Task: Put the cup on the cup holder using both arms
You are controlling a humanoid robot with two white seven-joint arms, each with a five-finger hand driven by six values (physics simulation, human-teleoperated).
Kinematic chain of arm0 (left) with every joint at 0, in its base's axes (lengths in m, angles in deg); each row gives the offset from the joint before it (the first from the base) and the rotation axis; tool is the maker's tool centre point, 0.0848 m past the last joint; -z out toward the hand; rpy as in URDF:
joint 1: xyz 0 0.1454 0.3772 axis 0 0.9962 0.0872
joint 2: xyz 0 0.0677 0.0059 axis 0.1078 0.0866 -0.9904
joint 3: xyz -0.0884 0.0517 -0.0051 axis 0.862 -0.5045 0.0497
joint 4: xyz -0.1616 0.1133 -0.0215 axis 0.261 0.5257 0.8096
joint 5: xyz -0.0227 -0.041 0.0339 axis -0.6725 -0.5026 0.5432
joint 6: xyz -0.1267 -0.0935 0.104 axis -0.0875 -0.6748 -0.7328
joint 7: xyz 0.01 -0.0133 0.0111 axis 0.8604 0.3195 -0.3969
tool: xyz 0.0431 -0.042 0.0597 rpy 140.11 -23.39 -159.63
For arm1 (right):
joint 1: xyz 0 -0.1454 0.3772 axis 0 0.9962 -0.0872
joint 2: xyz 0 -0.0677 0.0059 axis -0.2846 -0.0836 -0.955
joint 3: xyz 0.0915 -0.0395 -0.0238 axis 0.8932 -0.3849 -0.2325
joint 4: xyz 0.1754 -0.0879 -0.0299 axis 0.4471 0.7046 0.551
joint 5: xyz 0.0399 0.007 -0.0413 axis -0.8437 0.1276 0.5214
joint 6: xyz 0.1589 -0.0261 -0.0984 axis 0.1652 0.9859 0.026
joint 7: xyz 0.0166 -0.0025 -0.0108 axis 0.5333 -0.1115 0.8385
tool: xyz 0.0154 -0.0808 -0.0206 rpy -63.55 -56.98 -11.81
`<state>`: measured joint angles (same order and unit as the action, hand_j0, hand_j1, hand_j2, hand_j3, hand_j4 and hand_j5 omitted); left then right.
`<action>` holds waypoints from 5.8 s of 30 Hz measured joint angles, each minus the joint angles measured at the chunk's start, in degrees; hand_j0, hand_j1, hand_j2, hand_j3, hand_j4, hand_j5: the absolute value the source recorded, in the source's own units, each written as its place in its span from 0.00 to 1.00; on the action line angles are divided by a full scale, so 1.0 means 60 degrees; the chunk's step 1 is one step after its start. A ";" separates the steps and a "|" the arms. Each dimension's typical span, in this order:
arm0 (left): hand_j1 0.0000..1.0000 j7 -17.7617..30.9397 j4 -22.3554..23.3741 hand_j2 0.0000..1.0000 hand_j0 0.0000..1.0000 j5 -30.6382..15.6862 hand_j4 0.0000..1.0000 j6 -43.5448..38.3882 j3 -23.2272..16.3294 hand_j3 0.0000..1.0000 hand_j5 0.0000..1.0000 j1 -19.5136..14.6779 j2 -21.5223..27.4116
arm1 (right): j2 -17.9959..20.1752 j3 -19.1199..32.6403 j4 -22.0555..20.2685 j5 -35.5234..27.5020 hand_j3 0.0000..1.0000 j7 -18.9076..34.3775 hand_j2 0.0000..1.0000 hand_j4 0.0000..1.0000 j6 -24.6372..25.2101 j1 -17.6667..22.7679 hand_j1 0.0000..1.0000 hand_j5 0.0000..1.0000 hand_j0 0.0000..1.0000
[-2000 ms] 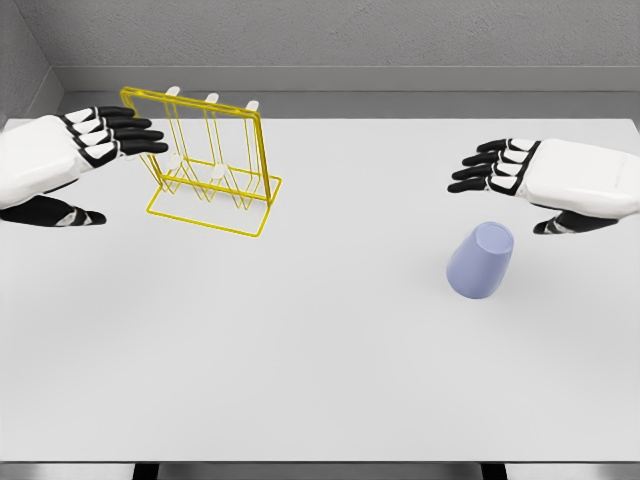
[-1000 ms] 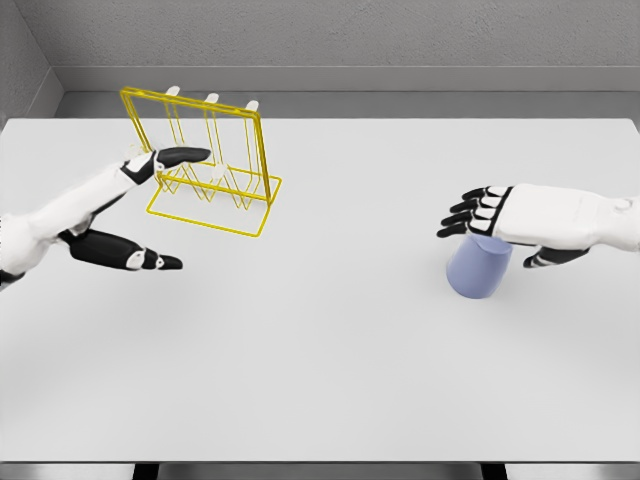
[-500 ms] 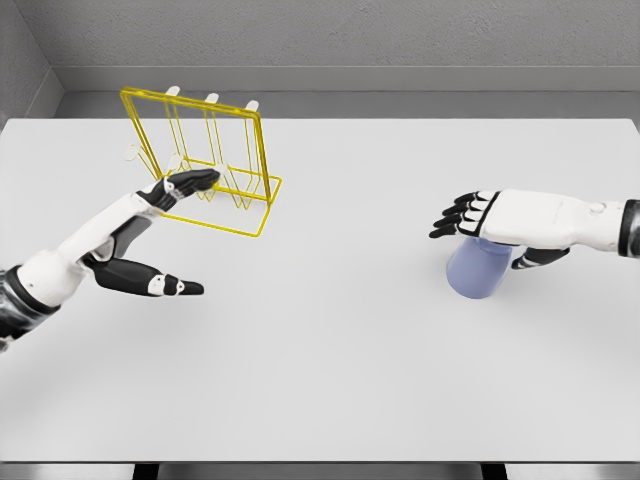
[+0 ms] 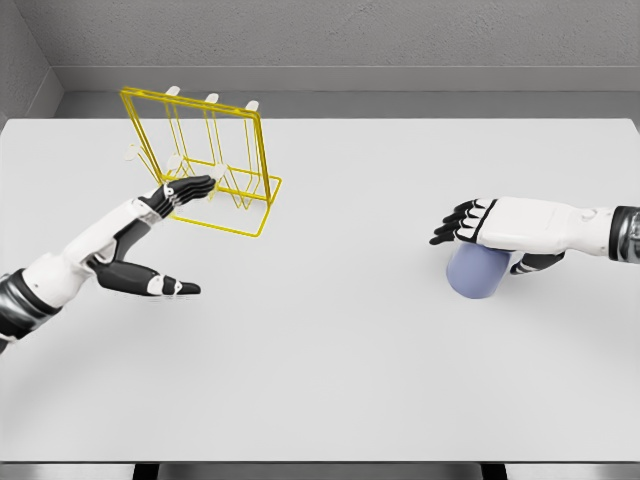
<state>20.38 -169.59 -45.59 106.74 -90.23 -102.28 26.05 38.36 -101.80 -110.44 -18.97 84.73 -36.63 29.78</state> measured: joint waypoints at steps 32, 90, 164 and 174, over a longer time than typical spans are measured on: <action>1.00 0.0001 0.0189 1.00 1.00 -0.1400 1.00 -0.2566 -0.1077 1.00 1.00 -0.0556 -0.1139 | 0.0098 -0.0186 -0.0014 0.0176 0.68 0.0055 0.68 0.68 0.0038 -0.0117 0.68 0.68 0.68; 1.00 -0.0001 0.1369 1.00 1.00 -0.1296 1.00 -0.3240 -0.1220 1.00 1.00 -0.0482 -0.2576 | -0.2649 0.0335 -0.2215 0.0399 0.49 0.2225 0.49 0.49 -0.0012 -0.1289 0.49 0.49 0.49; 1.00 0.0000 0.1758 1.00 1.00 -0.1190 1.00 -0.3366 -0.1898 1.00 1.00 -0.1288 -0.3392 | -0.2253 0.7353 -0.1309 -0.2013 1.00 0.2183 1.00 1.00 -0.0015 0.3940 1.00 1.00 1.00; 1.00 -0.0010 0.1797 1.00 1.00 -0.1173 1.00 -0.3817 -0.2133 1.00 1.00 -0.1493 -0.3927 | -0.2447 0.8323 -0.1126 -0.2039 1.00 0.2203 1.00 1.00 -0.0013 0.4643 1.00 1.00 1.00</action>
<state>20.32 -158.81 -52.62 83.84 -103.03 -111.24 2.48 23.68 -51.87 -117.20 -31.20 97.95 -36.71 57.64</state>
